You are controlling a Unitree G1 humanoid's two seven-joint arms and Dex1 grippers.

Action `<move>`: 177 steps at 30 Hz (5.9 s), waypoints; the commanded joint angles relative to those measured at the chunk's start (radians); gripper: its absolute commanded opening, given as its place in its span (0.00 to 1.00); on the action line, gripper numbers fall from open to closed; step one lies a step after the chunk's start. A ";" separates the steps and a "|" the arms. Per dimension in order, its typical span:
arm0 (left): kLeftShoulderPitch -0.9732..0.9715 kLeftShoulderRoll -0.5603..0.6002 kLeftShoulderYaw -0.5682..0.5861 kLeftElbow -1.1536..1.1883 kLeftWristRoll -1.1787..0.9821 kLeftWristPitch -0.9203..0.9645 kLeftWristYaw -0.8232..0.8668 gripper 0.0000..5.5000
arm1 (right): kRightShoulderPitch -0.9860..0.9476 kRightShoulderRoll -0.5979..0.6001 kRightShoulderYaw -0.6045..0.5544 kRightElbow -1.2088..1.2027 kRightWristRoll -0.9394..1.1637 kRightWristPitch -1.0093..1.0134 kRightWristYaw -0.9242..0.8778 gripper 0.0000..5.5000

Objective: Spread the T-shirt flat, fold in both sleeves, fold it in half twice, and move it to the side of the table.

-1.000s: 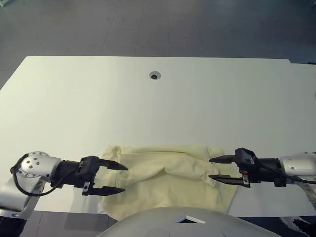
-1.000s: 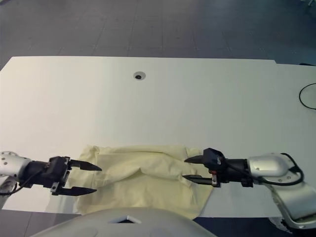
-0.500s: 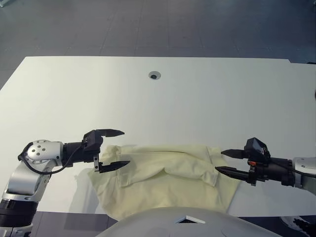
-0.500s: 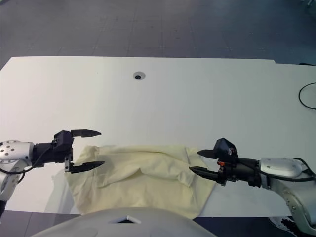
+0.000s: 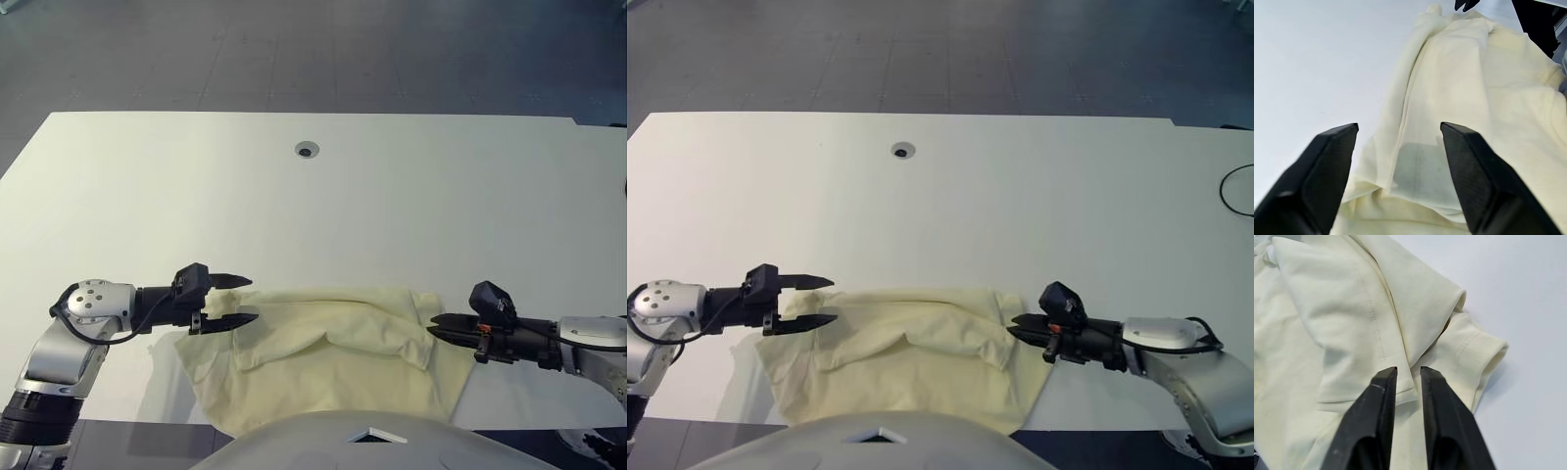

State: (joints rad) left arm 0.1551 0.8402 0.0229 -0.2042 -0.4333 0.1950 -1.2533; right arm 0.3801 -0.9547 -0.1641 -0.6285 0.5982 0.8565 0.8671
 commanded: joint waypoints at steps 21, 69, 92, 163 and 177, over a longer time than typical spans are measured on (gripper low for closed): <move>0.017 0.039 -0.048 0.045 0.089 0.029 0.006 0.01 | 0.021 -0.016 -0.001 -0.012 -0.030 -0.022 0.013 0.00; 0.084 0.034 0.054 -0.063 -0.009 0.075 0.029 0.00 | -0.036 -0.048 0.066 -0.013 0.050 0.121 0.010 0.21; -0.016 0.076 0.190 -0.083 -0.127 0.088 -0.014 0.00 | -0.182 -0.061 -0.084 0.018 0.094 0.106 0.015 0.01; -0.073 0.018 -0.018 0.278 0.343 -0.375 0.361 0.98 | -0.290 0.211 0.071 0.201 -0.423 -0.344 -0.100 0.97; 0.144 0.062 0.089 0.052 0.341 -0.264 0.347 0.98 | -0.128 0.143 0.155 0.051 -0.489 -0.281 -0.106 0.97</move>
State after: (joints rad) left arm 0.3172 0.8953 0.0991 -0.1549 -0.1133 -0.0734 -0.9216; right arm 0.2399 -0.8006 -0.0370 -0.5872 0.1405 0.5864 0.7779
